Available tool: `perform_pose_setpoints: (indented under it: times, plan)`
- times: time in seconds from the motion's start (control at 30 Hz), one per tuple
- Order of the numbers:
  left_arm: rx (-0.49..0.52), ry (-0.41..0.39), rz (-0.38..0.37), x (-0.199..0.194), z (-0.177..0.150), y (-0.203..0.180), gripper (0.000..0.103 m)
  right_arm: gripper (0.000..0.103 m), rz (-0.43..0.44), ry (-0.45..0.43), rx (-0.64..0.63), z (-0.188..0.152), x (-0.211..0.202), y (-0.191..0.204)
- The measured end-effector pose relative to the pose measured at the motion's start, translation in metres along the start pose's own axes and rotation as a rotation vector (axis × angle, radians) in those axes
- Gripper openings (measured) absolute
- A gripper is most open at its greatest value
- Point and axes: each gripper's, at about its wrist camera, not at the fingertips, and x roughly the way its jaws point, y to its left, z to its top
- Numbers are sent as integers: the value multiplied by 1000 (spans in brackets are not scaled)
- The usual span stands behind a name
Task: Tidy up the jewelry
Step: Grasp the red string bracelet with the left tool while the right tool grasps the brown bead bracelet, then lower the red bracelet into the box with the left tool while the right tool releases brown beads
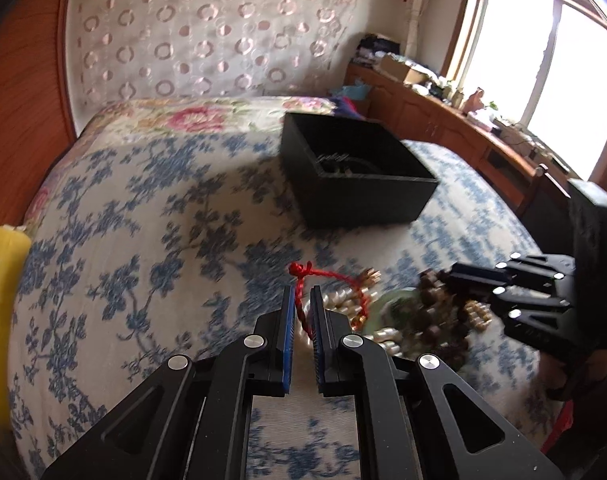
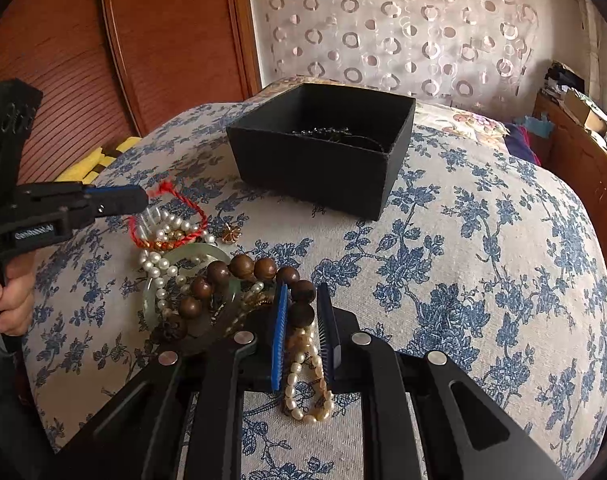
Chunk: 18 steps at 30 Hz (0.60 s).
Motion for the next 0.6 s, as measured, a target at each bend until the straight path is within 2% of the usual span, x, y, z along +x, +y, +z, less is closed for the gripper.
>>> perform_pose_setpoints:
  times: [0.3, 0.6]
  plan:
    - [-26, 25, 1, 10, -2, 12, 8, 17, 0, 0, -2, 0, 0, 0]
    - [-6, 70, 2, 31, 3, 10, 9, 17, 10, 7, 0, -1, 2, -3]
